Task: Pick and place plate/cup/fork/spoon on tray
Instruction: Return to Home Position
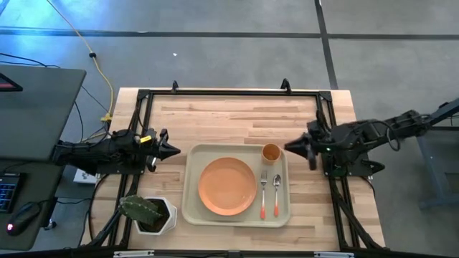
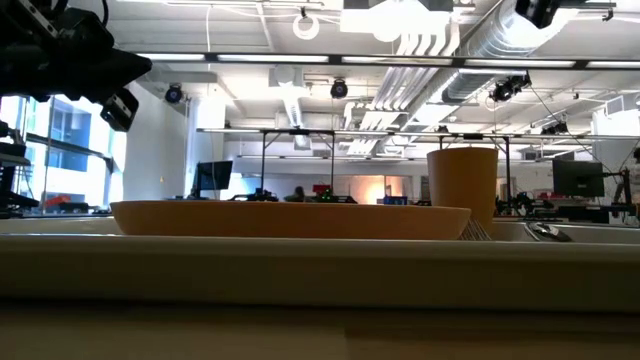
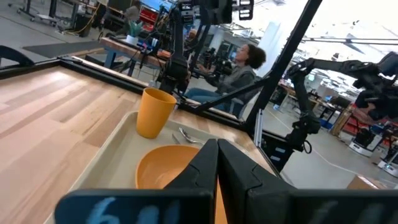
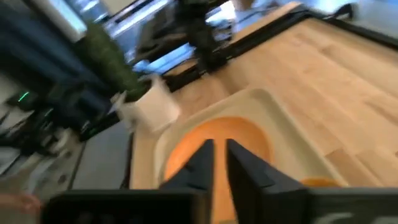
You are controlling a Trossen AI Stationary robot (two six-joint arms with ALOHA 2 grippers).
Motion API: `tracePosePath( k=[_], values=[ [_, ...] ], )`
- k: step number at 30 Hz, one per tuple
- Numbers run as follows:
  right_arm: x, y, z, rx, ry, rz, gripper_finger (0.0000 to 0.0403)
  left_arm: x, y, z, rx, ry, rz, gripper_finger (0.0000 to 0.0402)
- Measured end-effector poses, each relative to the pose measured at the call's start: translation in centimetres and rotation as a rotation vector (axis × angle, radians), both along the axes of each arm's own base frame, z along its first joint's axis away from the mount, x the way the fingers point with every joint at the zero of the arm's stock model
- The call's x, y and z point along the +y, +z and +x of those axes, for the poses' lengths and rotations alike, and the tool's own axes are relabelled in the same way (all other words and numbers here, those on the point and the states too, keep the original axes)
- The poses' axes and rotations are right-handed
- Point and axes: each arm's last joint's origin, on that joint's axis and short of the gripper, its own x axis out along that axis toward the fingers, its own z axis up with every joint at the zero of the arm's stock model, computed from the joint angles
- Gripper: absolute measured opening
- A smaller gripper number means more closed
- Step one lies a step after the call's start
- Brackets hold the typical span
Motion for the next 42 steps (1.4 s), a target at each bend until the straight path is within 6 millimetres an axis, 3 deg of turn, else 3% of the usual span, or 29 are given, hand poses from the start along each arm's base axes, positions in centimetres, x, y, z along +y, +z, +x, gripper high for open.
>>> tracePosePath(
  k=[2,11,16,22,31,42],
  values=[
    [0.3,-0.5,-1.2,-0.012,0.066,0.002,0.0011,0.0,0.0,0.0,0.0,0.0,0.0,0.0],
    [0.2,-5.3,-6.1,-0.254,0.219,0.142,0.0002,0.0,0.0,0.0,0.0,0.001,0.0,0.0],
    [-1.1,-7.9,-7.8,-0.369,0.172,0.167,0.0,0.0,0.0,0.0,0.0,0.001,0.0,0.0],
    [-1.1,-11.4,-7.1,-0.437,0.122,0.139,0.0,0.0,0.0,0.0,0.0,0.001,0.0,0.0],
    [-1.2,-13.4,-6.0,-0.508,0.145,0.113,0.0,0.0,0.0,0.0,0.003,0.002,0.0,0.0],
    [-1.4,-16.2,-5.1,-0.452,0.158,0.032,0.0,0.0,0.0,0.0,0.003,0.001,0.0,0.0]
  ],
)
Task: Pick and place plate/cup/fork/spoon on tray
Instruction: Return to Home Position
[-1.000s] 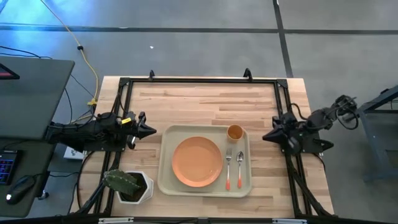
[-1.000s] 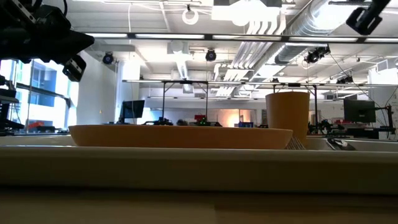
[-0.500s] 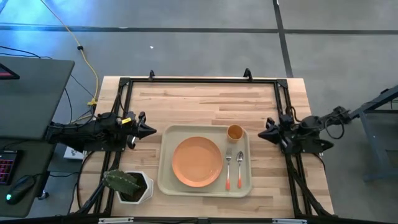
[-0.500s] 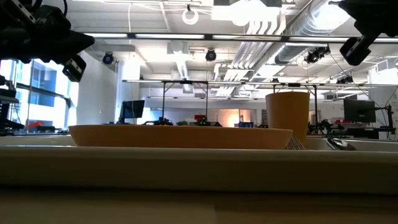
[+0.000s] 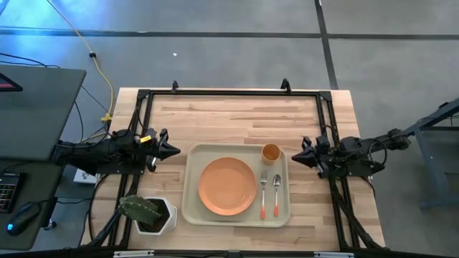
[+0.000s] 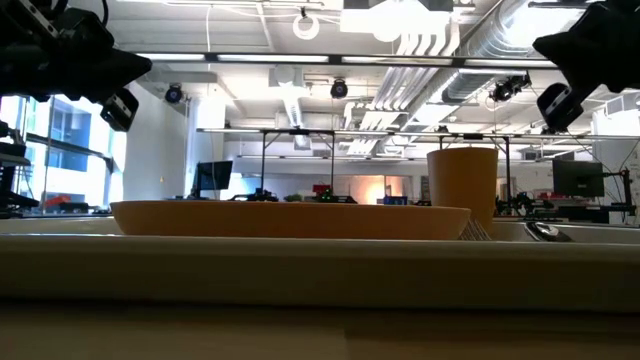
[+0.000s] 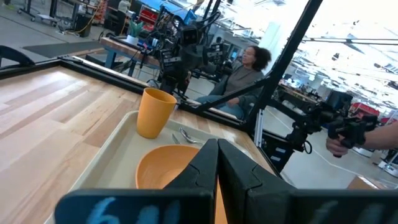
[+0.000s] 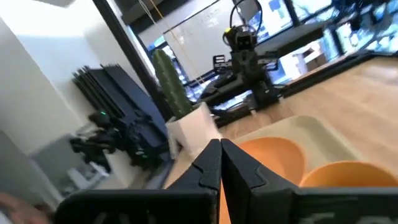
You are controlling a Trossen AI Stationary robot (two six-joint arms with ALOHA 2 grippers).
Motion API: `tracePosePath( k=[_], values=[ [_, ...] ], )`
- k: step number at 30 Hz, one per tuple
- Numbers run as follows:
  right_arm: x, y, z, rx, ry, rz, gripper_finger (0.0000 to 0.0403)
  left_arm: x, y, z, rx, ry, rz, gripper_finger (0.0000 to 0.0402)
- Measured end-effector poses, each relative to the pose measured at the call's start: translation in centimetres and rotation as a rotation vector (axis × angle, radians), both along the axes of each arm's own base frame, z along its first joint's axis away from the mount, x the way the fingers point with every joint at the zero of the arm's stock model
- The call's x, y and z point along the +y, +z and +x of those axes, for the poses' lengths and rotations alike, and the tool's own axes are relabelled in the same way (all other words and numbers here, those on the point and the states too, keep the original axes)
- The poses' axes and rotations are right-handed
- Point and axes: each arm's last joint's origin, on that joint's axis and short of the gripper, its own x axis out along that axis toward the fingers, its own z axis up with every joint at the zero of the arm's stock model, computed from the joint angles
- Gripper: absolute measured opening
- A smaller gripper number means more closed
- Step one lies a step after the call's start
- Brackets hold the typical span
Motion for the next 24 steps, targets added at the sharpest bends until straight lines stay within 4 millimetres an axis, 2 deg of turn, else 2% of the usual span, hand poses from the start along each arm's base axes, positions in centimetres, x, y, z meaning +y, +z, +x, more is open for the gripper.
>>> tracePosePath(
  k=[6,11,24],
  values=[
    [-0.15,-0.38,0.06,0.019,-0.074,-0.176,0.0,-0.01,0.0,0.0,0.0,-0.002,0.0,0.0],
    [-0.02,-0.72,0.08,0.038,-0.035,-0.257,0.0,-0.01,0.0,0.0,0.0,-0.001,0.0,0.0],
    [0.01,-0.74,0.08,0.048,-0.018,-0.192,0.0,-0.01,0.0,0.0,0.0,-0.001,0.0,0.0]
  ],
)
